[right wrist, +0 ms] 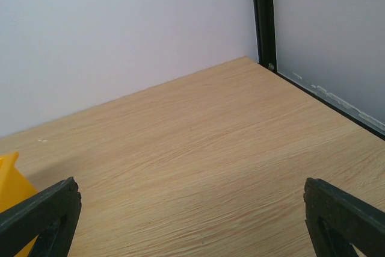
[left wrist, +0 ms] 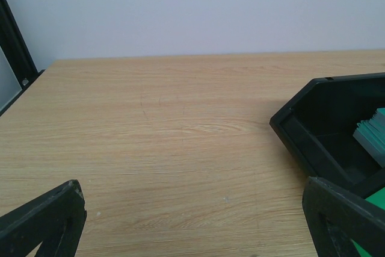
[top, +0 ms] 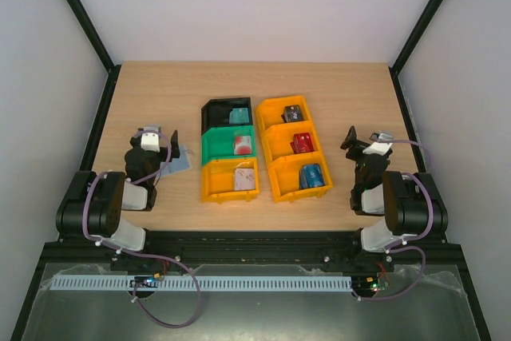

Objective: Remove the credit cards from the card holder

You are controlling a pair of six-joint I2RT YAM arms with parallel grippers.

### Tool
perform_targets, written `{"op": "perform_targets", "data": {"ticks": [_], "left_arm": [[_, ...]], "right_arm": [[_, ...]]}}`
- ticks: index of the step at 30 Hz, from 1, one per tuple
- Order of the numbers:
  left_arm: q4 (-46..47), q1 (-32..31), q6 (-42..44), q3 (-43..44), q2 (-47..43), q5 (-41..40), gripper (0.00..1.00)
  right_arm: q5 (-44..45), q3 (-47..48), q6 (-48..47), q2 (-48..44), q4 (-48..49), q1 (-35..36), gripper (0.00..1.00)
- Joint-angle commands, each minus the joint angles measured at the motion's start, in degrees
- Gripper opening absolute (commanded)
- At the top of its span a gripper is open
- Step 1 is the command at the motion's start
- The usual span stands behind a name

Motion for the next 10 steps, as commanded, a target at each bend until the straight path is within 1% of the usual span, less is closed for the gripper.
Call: {"op": "perform_targets", "data": {"ticks": [1, 10], "left_arm": [[3.2, 0.0, 0.5, 0.3, 0.1, 1.3, 1.00], [3.3, 0.0, 0.5, 0.4, 0.2, 1.2, 1.00]], "right_arm": [[0.4, 0.7, -1.0, 0.2, 0.6, 0.3, 0.99], [1.3, 1.7, -1.7, 0.3, -1.2, 1.0, 0.99]]}}
